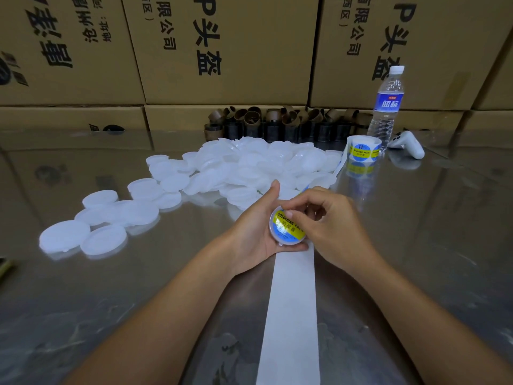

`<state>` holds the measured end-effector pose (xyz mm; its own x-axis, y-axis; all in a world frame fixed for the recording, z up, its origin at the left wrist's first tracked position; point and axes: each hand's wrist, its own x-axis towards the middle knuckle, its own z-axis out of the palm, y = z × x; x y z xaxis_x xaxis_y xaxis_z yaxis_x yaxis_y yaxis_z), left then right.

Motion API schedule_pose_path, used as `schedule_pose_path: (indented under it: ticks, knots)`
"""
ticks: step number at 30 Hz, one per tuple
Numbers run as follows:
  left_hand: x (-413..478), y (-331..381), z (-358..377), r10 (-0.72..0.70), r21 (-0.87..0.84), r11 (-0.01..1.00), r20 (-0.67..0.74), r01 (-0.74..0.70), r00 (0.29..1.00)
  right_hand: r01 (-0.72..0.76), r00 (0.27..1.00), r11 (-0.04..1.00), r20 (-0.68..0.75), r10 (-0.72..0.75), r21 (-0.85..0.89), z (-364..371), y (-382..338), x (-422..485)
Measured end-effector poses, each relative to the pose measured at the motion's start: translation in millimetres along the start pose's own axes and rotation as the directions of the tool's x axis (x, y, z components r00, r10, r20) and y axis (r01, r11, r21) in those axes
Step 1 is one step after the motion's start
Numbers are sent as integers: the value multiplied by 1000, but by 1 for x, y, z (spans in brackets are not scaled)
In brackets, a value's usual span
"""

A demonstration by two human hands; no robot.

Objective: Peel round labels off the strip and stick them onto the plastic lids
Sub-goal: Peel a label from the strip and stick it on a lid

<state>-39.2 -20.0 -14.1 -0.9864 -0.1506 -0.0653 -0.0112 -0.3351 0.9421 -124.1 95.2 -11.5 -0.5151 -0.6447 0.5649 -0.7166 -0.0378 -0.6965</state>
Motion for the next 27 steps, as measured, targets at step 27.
schedule_pose_path:
  ticks: [27]
  knots:
    - [-5, -1, 7, 124, 7, 992, -183, -125, 975, -267, 961, 912, 18, 275, 310, -3, 0, 6]
